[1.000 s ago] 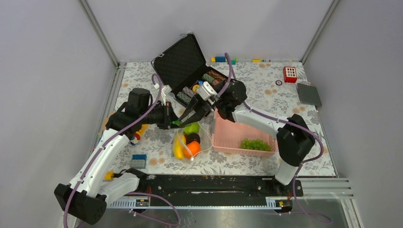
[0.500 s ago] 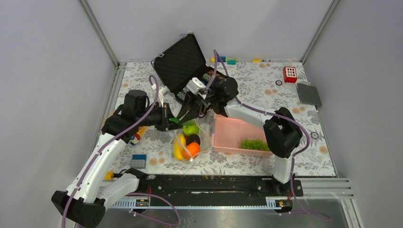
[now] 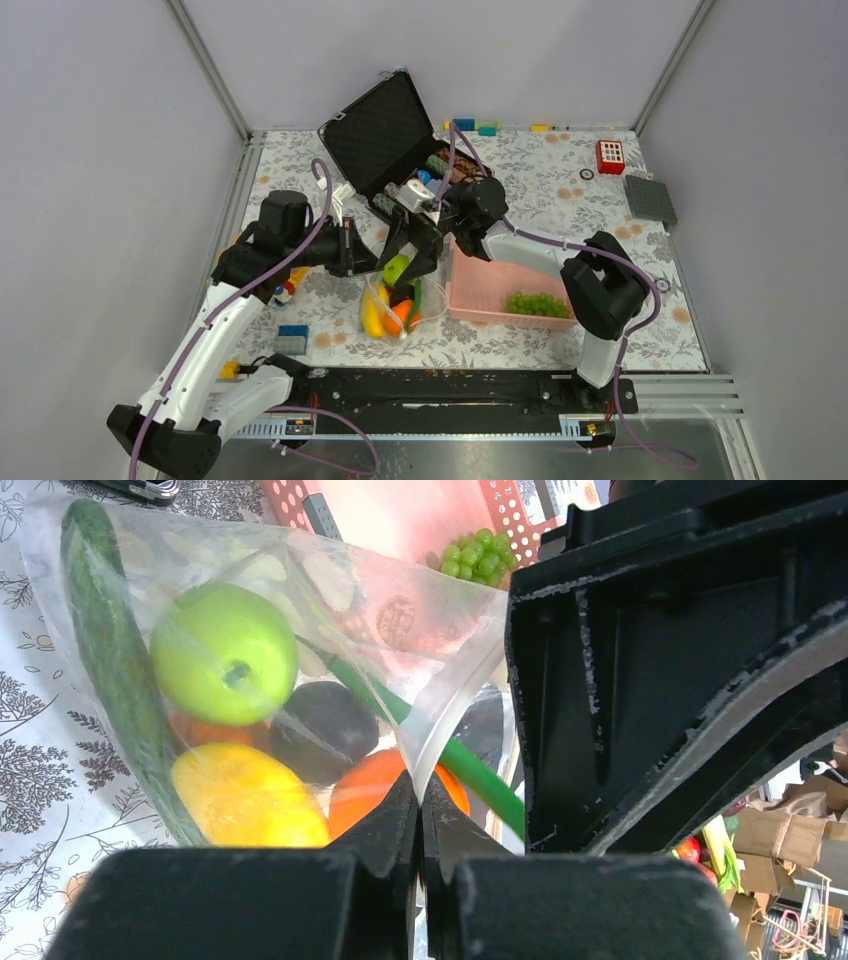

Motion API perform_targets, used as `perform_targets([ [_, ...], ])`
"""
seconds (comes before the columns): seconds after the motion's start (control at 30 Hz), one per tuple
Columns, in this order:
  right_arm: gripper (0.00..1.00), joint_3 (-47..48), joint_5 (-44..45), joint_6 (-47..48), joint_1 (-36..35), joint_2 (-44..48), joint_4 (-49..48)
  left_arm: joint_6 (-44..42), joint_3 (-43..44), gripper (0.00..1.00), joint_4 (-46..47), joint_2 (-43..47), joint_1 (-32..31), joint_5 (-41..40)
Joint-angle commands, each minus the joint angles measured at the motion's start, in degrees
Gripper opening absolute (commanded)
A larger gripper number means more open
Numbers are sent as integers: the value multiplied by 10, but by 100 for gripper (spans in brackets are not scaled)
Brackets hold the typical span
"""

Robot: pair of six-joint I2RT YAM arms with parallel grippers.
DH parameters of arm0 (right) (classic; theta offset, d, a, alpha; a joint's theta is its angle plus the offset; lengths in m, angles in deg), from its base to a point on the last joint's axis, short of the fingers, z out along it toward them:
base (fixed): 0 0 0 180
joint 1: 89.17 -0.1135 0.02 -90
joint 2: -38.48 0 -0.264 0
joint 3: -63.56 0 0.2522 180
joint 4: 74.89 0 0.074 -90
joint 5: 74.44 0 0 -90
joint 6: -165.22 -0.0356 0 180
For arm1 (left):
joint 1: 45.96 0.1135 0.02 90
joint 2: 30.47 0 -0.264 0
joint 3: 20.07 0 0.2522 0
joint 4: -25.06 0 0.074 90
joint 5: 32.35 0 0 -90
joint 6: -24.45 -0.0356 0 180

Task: Place the food in the zip-top bag and seal the zipper

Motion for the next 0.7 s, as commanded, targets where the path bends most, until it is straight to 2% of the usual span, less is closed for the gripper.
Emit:
perform_targets([
  [0.0,61,-5,-36,-13,3,39,-34,-4,30,0,26,21,3,-4],
  [0.1,98,4,-36,-21,3,47,-11,-2,30,0,26,21,3,-11],
  [0.27,100,14,-32,-5,2,84,117,2,30,0,26,13,3,-11],
  [0.33,100,16,-5,11,3,103,203,4,30,0,26,10,3,-11],
  [0.4,100,28,46,41,5,119,333,6,30,0,25,9,3,-9],
  [0.47,100,62,128,95,9,134,518,7,30,0,26,8,3,-8],
  [0.57,100,159,344,296,11,155,888,9,29,0,25,10,3,-8],
  [0.6,100,177,425,350,8,168,948,9,29,0,26,11,3,-9],
  [0.67,100,191,570,372,8,191,975,10,30,0,25,15,3,-11],
])
